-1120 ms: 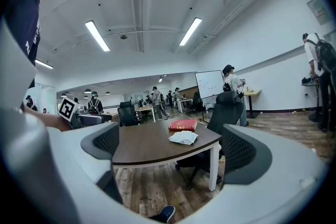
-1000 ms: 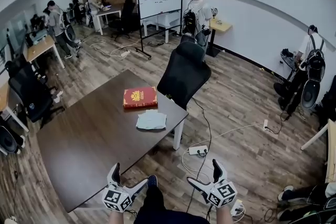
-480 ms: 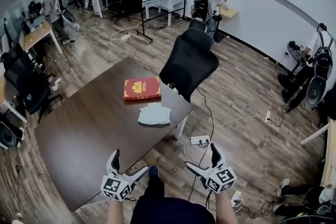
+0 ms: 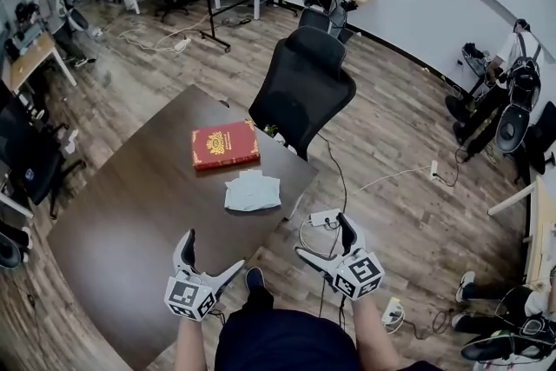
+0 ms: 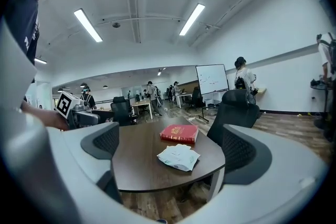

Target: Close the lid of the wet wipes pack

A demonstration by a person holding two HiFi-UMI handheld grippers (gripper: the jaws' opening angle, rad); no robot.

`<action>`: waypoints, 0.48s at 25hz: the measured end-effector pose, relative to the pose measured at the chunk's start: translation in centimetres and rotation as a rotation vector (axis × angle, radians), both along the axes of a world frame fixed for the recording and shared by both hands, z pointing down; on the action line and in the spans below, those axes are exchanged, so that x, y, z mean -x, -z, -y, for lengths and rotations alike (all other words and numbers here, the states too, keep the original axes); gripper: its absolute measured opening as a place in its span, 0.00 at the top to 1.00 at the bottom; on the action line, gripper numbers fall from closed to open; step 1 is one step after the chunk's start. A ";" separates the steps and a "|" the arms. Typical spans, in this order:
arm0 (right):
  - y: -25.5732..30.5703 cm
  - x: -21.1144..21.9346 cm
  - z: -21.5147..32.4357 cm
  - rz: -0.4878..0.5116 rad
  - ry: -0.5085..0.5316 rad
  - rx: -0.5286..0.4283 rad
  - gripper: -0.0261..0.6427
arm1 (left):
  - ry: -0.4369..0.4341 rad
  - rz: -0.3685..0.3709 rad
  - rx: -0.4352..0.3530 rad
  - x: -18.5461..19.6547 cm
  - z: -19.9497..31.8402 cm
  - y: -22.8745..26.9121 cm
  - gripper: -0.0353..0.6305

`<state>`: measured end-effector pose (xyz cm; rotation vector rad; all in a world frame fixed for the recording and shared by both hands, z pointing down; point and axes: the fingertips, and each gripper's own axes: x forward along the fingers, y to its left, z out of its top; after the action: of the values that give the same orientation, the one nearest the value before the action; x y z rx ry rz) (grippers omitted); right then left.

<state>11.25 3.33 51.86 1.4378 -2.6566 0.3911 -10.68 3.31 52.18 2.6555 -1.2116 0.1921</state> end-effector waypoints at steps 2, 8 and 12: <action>0.0 0.5 1.4 -0.001 -0.012 0.002 0.06 | -0.020 0.000 0.000 0.1 1.6 0.1 0.05; -0.5 2.1 4.8 -0.012 -0.030 0.027 0.06 | -0.057 0.004 0.012 1.2 5.9 -0.8 0.05; -1.3 2.9 7.2 -0.025 -0.037 0.049 0.06 | -0.094 0.021 0.044 1.4 8.3 -2.4 0.05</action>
<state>8.32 -3.84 53.20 1.4701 -2.5854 0.4356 -12.08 -4.97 54.60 2.6804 -1.0762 0.2597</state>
